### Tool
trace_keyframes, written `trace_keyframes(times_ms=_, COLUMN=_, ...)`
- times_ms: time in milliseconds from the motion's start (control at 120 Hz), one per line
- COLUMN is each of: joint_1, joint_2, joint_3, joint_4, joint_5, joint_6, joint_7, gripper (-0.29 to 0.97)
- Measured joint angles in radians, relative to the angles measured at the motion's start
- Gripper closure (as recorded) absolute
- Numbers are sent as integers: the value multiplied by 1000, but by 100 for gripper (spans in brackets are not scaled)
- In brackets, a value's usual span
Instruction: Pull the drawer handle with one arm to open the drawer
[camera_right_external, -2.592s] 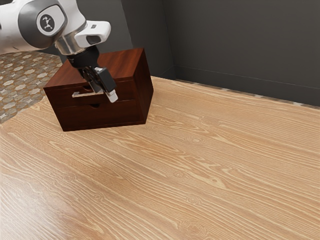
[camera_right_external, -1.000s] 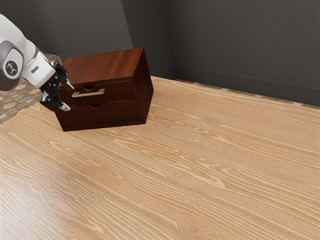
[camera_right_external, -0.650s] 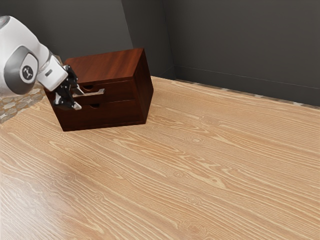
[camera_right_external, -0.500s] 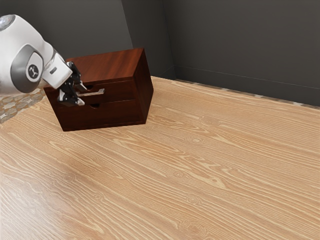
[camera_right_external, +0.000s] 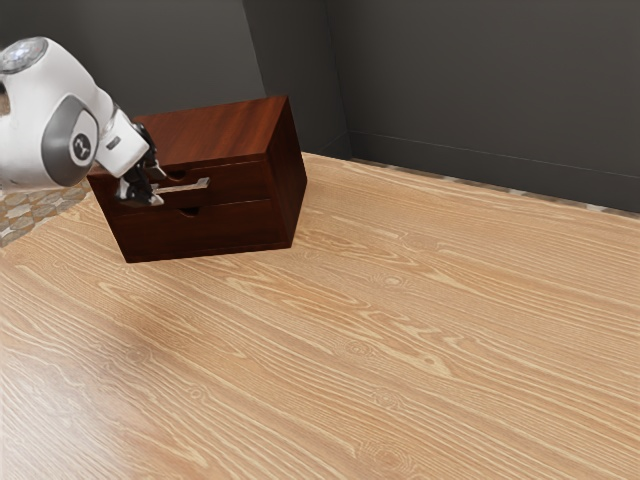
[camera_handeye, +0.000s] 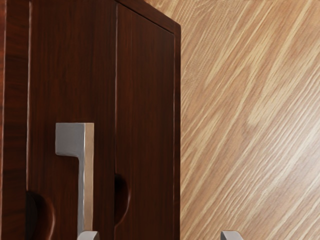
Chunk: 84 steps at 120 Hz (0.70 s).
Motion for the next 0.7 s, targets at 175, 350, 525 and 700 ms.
trace_keyframes(times_ms=175, joint_1=2, joint_2=32, joint_3=-1, joint_4=22, joint_5=-7, joint_6=13, joint_7=0, gripper=42)
trace_keyframes(times_ms=350, joint_1=21, joint_2=79, joint_3=-2, joint_4=61, joint_5=-26, joint_6=21, joint_7=1, gripper=43)
trace_keyframes(times_ms=525, joint_1=23, joint_2=118, joint_3=-4, joint_4=95, joint_5=-36, joint_6=38, joint_7=1, gripper=44)
trace_keyframes(times_ms=700, joint_1=82, joint_2=159, joint_3=-67, joint_4=142, joint_5=-41, joint_6=63, joint_7=-1, gripper=44)
